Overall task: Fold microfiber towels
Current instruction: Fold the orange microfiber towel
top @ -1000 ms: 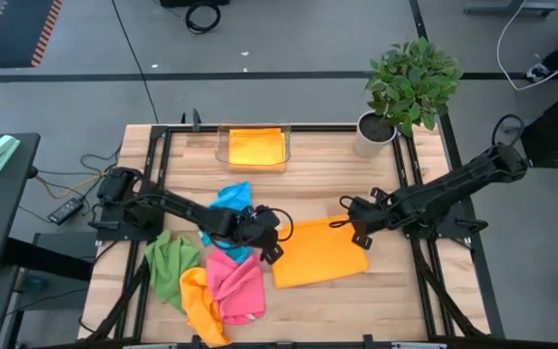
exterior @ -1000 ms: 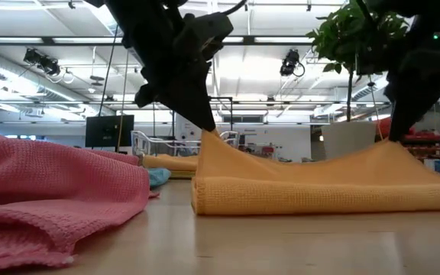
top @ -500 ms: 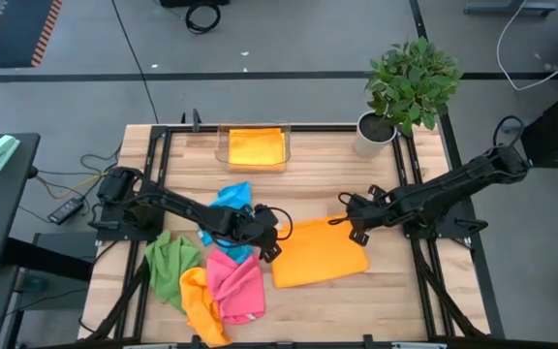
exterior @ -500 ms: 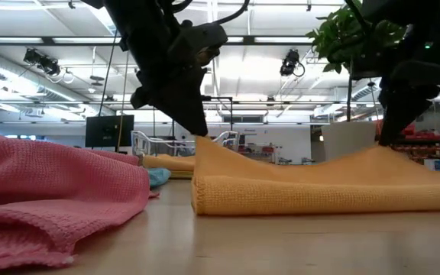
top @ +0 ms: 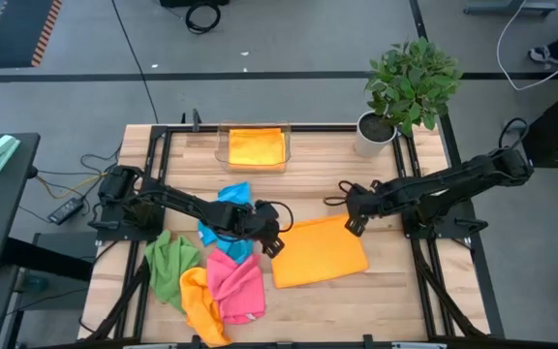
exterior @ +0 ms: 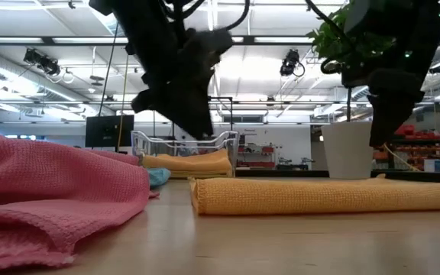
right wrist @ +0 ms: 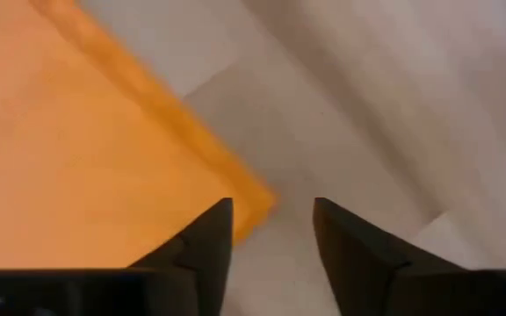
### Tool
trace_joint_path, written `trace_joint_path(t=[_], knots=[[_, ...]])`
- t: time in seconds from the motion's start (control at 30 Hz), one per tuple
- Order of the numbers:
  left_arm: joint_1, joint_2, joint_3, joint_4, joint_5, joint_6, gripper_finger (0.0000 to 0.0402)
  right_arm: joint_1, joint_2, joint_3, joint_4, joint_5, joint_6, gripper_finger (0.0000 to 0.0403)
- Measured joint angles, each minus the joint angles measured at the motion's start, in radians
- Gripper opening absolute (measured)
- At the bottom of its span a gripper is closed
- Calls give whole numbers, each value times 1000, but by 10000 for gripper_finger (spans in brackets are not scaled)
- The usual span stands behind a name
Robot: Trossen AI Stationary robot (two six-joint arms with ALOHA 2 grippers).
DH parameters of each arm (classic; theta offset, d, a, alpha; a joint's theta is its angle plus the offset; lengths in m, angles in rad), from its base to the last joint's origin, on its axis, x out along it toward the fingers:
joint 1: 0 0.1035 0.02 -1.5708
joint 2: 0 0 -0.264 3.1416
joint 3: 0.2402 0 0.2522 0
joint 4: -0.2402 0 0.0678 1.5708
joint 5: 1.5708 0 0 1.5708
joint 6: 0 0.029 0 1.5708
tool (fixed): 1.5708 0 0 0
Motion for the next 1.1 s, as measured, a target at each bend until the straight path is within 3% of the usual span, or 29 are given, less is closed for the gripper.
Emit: trace_joint_path(t=[0.1,0.27,0.37,0.53,0.63,0.93,1.1], knots=[[-13,19,1,104,98,61,105,51,-9,0,16,-92,90,201],[-14,82,1,147,135,61,60,207,-8,-37,135,-76,266,198],[9,135,1,170,151,69,14,252,-8,-95,198,-76,365,153],[46,182,-1,185,157,108,12,342,-8,-158,282,-120,459,20],[62,190,1,172,180,134,6,405,-8,-160,298,-126,517,10],[68,171,-1,136,182,213,7,370,96,-161,311,-91,535,2],[64,139,-1,139,119,272,5,331,196,-157,370,-92,522,2]])
